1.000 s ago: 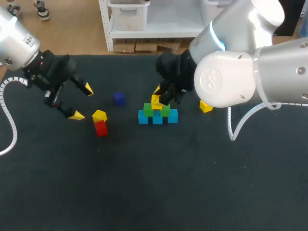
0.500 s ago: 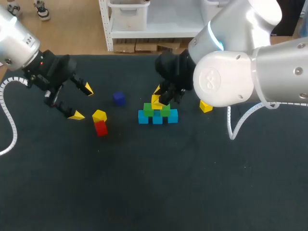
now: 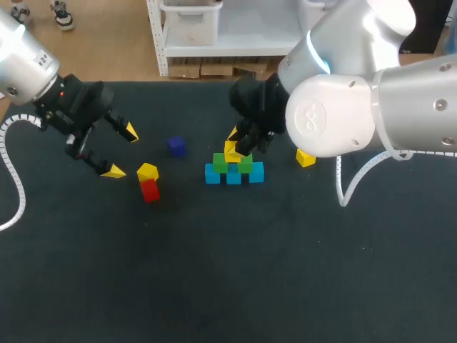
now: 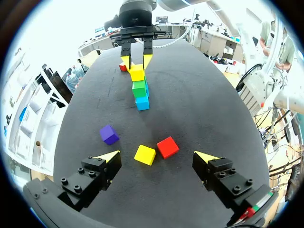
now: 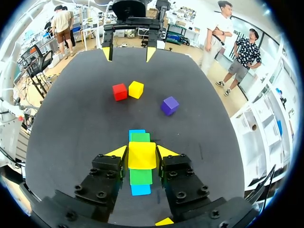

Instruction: Place the blue cubes, place green cubes on the blue cubes, place the yellow cubes on the green cubes, then place the red cubes on the yellow cubes, and place purple cube on the red cubes.

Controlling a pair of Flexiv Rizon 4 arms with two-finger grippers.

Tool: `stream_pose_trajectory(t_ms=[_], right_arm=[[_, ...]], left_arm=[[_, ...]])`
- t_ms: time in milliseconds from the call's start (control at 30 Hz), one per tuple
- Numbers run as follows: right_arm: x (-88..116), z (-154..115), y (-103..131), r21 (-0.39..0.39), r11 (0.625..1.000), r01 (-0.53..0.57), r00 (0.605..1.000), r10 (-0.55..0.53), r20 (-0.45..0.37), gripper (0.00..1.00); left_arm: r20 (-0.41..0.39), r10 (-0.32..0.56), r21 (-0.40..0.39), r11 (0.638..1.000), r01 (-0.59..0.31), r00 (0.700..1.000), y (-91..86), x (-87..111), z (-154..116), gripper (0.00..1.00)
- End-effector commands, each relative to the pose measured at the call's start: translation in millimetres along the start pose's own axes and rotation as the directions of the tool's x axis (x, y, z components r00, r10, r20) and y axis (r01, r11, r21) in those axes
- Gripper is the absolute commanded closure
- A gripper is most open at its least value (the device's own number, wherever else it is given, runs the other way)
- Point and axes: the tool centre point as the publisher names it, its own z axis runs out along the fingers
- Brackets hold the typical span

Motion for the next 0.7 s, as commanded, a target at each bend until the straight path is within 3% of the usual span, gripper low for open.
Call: stream_pose_trajectory(t_ms=[33,500,533,567,600,700], right_arm=[[-0.4,1.2,-1.5,-0.005,1.0,-0.002,1.0,0.002,-0.001,0.78],[0.3,1.5,-0.2,-0.008,1.0,-0.003,1.0,0.003,0.001,0.52],[0.4,1.5,-0.2,-0.009,1.0,-0.002,1.0,0.002,0.001,0.44],[0.3,1.4,0.0,-0.009,1.0,-0.002,1.0,0.002,0.001,0.11],[0.2,1.0,0.3,-0.009,1.0,-0.002,1.0,0.002,0.0,0.0],[-0.2,-1.5,0.4,-0.007,1.0,-0.005,1.0,0.005,0.002,0.0]], left_arm=[[0.004,0.004,-0.003,1.0,-0.004,1.0,-0.9,1.4,0.3,0.0],[0.004,0.004,-0.003,1.0,-0.004,1.0,-0.9,1.4,0.3,0.0],[0.004,0.004,-0.003,1.0,-0.004,1.0,-0.9,1.4,0.3,0.0],[0.004,0.004,-0.003,1.0,-0.004,1.0,-0.9,1.4,0.3,0.0],[0.004,0.004,-0.003,1.0,-0.004,1.0,-0.9,1.4,0.3,0.0],[0.004,0.004,-0.003,1.0,-0.004,1.0,-0.9,1.4,0.3,0.0]])
